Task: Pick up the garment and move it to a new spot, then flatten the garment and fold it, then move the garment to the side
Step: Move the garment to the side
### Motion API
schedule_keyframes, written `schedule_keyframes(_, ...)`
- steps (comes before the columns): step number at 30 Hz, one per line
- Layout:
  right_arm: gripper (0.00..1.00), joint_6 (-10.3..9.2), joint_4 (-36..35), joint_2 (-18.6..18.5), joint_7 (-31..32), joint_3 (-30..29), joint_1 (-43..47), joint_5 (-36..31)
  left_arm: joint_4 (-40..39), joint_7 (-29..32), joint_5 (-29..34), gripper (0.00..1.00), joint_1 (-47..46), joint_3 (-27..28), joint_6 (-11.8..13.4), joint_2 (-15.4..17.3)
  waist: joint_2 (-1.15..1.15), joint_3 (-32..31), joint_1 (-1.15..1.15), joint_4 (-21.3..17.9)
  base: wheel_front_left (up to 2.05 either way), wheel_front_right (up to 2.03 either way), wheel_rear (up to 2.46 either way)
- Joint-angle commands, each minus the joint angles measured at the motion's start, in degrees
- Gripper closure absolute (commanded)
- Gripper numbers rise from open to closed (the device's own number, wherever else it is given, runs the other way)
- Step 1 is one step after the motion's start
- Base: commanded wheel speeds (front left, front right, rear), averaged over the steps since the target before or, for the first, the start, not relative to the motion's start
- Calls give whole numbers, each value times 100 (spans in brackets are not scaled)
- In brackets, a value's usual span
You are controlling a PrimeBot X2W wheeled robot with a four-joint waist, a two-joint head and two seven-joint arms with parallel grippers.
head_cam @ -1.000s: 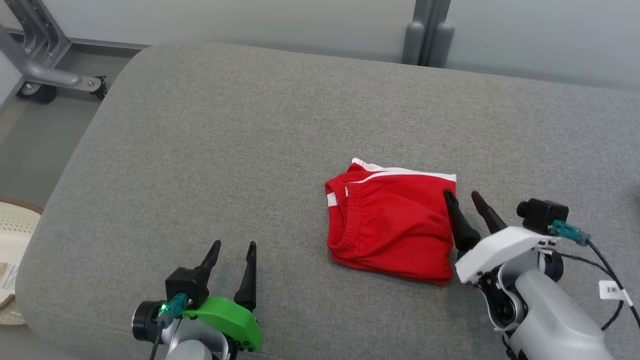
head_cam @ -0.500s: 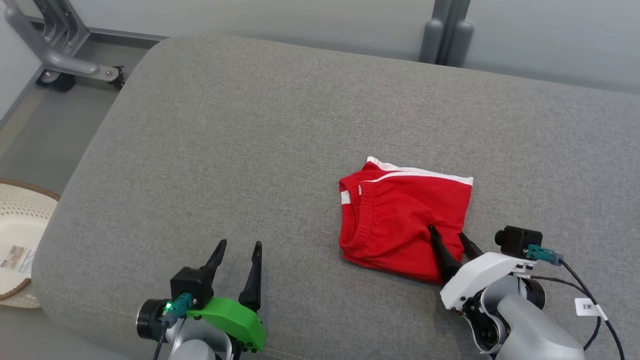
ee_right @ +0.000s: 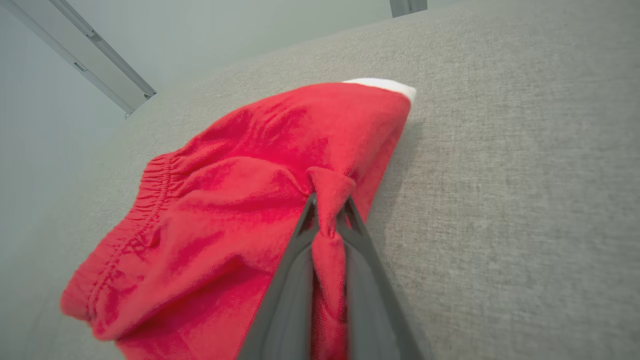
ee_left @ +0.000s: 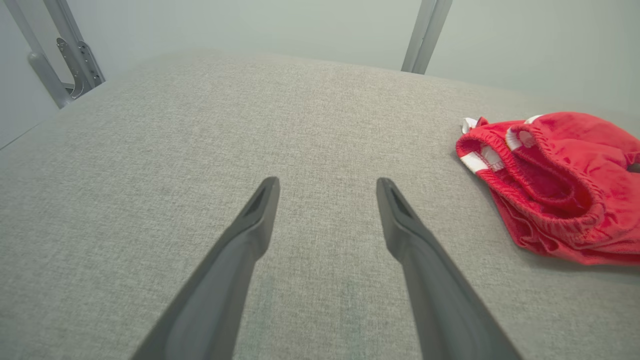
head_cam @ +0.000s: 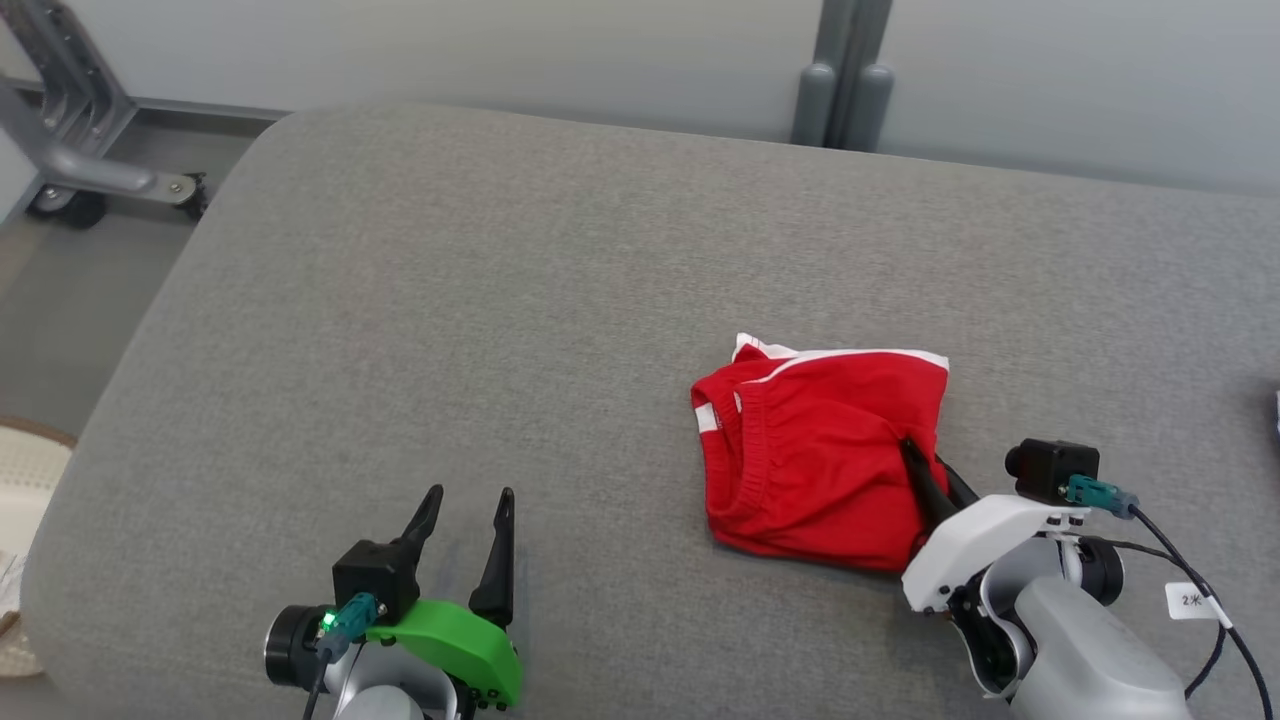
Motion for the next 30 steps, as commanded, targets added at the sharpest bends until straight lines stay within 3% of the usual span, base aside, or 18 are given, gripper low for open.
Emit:
schedule_keyframes(1,100,-3,-17,-28,-11,-66,112,-80,-25,3,43,0,71,0,-38,12,0,-174,0,-386,0,0,0)
schedule_keyframes(16,100,-3,-282,71,-12,-665,416,-1031,-231,3,-82,0,41,-54,-8,13,0,-334,0,-2407,0,0,0)
schedule_keyframes(30,100,-3,-434,233,-12,-272,629,-958,-181,3,-109,0,-133,-116,-63,14,0,-232,0,-3964,0,0,0)
